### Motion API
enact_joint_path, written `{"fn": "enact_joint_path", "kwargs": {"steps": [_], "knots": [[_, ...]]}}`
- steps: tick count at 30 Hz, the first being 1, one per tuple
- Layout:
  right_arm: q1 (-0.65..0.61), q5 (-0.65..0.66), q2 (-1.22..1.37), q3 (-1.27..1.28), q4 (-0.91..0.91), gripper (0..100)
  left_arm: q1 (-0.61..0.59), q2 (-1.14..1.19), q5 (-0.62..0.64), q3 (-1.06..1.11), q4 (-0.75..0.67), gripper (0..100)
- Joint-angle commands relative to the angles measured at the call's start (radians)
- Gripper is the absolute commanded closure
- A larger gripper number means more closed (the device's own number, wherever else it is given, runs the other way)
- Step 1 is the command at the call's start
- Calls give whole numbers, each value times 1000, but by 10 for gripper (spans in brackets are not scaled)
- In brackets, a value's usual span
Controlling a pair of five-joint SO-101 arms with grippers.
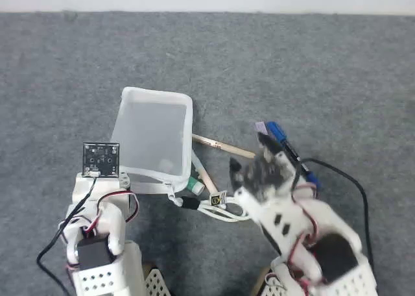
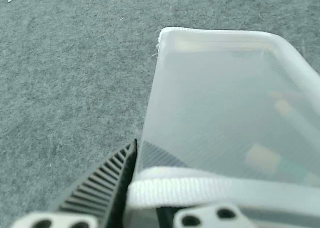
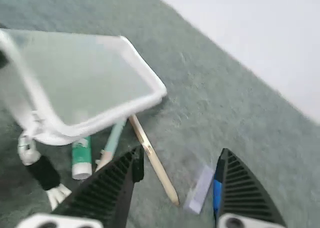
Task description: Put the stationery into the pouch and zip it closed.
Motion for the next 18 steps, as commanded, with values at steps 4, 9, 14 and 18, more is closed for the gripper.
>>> {"fn": "enact_joint_path", "kwargs": {"steps": [4,9,14,18], "knots": [[156,-38,369,-152,-85,775,-2,0,-3,-59,3,990],[251,-34,576,-218,-133,818,-2,0,-3,-59,3,990],[312,25,785,-296,-134,818,-2,0,-3,-59,3,989],[341,51,943,-350,-153,821,-2,0,-3,-58,3,989]]}}
